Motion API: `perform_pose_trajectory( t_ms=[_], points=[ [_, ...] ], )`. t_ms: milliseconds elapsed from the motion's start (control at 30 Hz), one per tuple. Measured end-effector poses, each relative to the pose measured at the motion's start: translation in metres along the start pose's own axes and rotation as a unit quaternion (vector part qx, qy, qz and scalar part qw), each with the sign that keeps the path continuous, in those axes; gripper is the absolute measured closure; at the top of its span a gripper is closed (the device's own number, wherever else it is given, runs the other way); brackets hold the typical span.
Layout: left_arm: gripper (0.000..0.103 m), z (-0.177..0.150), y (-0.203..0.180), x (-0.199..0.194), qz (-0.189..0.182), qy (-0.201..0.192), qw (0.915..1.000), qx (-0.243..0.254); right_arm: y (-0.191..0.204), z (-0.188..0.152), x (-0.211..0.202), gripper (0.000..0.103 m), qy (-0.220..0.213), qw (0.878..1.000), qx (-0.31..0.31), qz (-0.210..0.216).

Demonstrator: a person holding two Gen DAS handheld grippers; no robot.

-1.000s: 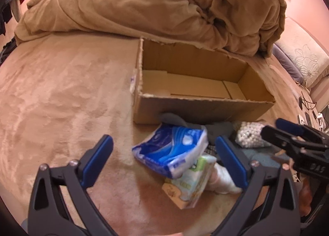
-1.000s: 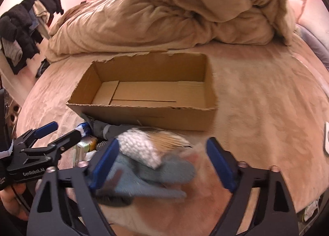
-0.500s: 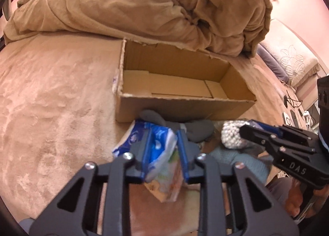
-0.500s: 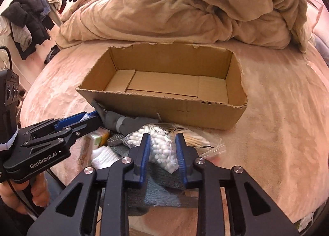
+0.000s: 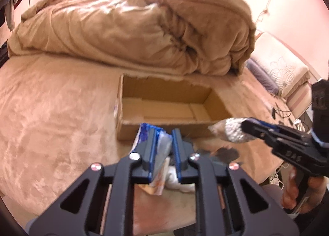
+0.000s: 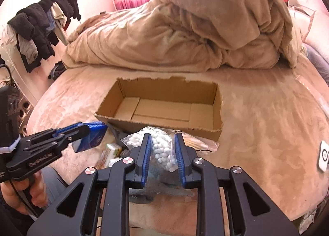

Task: Organize objects
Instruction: 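Grasp the blue tissue pack with the left gripper while the right grasps the cotton-ball bag, drop both in box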

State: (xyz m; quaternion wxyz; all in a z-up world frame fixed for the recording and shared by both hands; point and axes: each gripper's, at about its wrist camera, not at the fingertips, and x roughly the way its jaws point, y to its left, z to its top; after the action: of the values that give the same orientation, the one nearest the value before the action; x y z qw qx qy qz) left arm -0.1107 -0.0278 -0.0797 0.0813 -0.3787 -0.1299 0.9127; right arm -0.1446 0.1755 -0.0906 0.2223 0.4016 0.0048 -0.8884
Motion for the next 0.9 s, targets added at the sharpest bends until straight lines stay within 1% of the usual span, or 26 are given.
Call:
perform_pose_trajectory(
  t_ms=[167,233,333,467,533,633,667,733,767,833,900],
  points=[
    [0.088,0.029,-0.017,-0.021,-0.017,-0.044,0.9987,0.017,-0.007,0.013,-0.005,0.080,-0.017,1.000,-0.003,-0.003],
    [0.088,0.038,-0.022,-0.023,-0.021,-0.056,0.9978,0.027,-0.009,0.018,-0.005,0.080,-0.023,1.000,-0.005,-0.005],
    [0.088,0.053,-0.031,-0.018,-0.028,-0.067,0.9965,0.041,-0.013,0.028,-0.003,0.081,-0.031,0.999,-0.009,-0.005],
    [0.087,0.068,-0.040,0.004,-0.039,-0.070,0.9953,0.054,-0.017,0.043,0.006,0.082,-0.048,0.999,-0.025,0.004],
    [0.087,0.071,-0.041,0.018,-0.045,-0.063,0.9956,0.053,-0.019,0.049,0.012,0.082,-0.056,0.998,-0.032,0.016],
    [0.087,0.073,-0.039,0.054,-0.052,-0.039,0.9969,0.044,-0.022,0.058,0.028,0.083,-0.056,0.997,-0.046,0.020],
    [0.087,0.071,-0.040,0.064,-0.050,-0.034,0.9972,0.044,-0.023,0.060,0.035,0.088,-0.055,0.997,-0.048,0.027],
    [0.087,0.068,-0.036,0.090,-0.046,-0.014,0.9981,0.038,-0.028,0.063,0.051,0.090,-0.049,0.997,-0.050,0.035],
    [0.087,0.065,-0.031,0.109,-0.040,0.004,0.9987,0.031,-0.030,0.064,0.063,0.090,-0.045,0.997,-0.055,0.030],
    [0.087,0.060,-0.027,0.130,-0.039,0.030,0.9985,0.022,-0.035,0.065,0.082,0.090,-0.031,0.998,-0.054,0.018],
    [0.087,0.057,-0.026,0.141,-0.044,0.037,0.9981,0.020,-0.042,0.066,0.096,0.091,-0.025,0.998,-0.049,0.018]
  ],
)
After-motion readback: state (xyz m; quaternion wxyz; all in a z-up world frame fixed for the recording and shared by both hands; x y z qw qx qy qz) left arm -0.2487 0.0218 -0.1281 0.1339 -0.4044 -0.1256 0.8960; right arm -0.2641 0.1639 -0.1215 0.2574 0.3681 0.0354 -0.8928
